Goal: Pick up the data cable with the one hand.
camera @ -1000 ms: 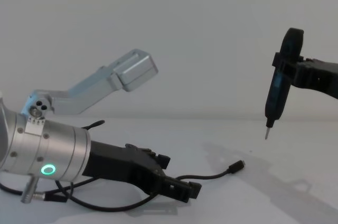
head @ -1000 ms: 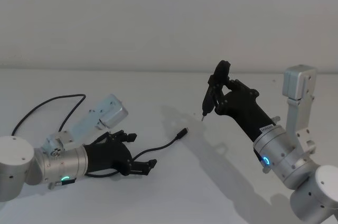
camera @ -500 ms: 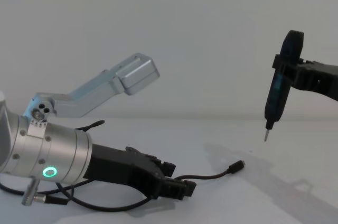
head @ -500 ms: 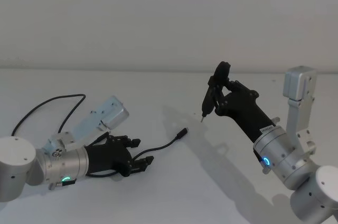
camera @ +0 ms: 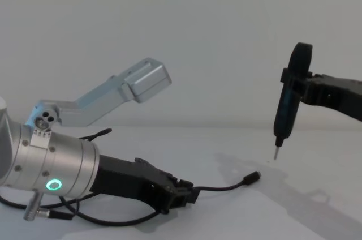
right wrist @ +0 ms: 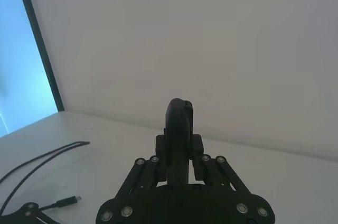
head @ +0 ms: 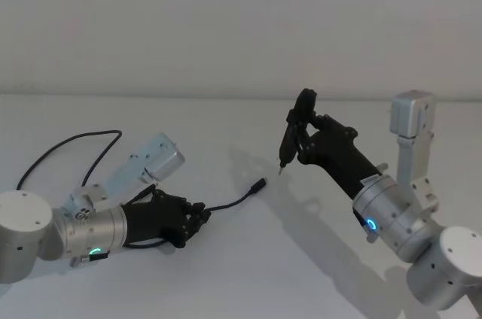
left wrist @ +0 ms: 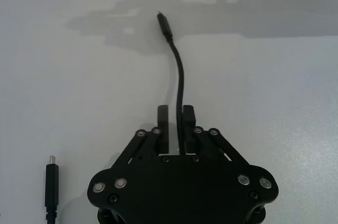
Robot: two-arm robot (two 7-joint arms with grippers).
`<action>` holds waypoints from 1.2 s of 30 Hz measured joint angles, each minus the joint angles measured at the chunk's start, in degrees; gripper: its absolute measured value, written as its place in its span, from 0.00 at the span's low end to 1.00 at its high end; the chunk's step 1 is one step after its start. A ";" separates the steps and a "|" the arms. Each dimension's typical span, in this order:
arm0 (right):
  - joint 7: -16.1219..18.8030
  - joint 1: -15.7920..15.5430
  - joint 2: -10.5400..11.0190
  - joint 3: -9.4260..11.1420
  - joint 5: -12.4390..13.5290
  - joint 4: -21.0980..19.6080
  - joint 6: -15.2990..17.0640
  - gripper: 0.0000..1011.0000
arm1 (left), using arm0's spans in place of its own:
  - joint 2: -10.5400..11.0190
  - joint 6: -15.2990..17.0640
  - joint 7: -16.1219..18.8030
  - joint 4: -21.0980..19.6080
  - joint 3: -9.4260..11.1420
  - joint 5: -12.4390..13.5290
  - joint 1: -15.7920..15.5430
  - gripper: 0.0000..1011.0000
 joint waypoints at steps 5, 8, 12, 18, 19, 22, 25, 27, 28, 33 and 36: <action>0.75 1.52 -0.09 -1.01 -0.03 2.26 0.36 0.27 | -0.02 0.03 0.00 0.04 0.02 0.03 -0.02 0.05; 1.14 2.37 -0.20 -1.56 -0.12 3.57 0.43 0.27 | -0.02 0.04 0.00 0.06 0.02 0.03 -0.03 0.05; 1.57 3.37 -0.39 -2.16 -0.22 5.04 0.43 0.27 | -0.02 0.05 0.00 0.06 0.02 0.03 -0.03 0.05; 2.00 4.50 -0.65 -2.71 -0.39 6.66 0.19 0.27 | -0.02 0.05 -0.01 0.06 0.02 0.02 -0.03 0.05; 2.09 4.84 -0.73 -2.82 -0.42 7.05 0.07 0.27 | -0.03 0.05 -0.01 0.06 0.02 0.02 -0.03 0.05; 2.28 5.44 -0.87 -3.02 -0.55 8.09 -0.23 0.27 | -0.02 0.05 -0.01 0.06 0.02 0.02 -0.03 0.05; 2.50 5.91 -0.96 -3.08 -0.66 8.83 -0.48 0.27 | -0.02 0.05 -0.01 0.06 0.02 0.02 -0.03 0.05; 2.57 6.12 -0.99 -3.09 -0.72 9.16 -0.61 0.27 | -0.02 0.05 -0.01 0.06 0.02 0.02 -0.03 0.05; 2.60 6.20 -1.00 -3.09 -0.75 9.29 -0.68 0.27 | -0.02 0.05 -0.01 0.06 0.02 0.02 -0.03 0.05; 2.87 6.67 -1.07 -3.17 -0.95 10.22 -1.02 0.27 | -0.02 0.05 -0.01 0.06 0.02 0.02 -0.02 0.05; 2.98 6.86 -1.13 -3.22 -1.13 10.65 -1.29 0.27 | -0.02 0.05 -0.01 0.06 0.02 0.02 -0.02 0.05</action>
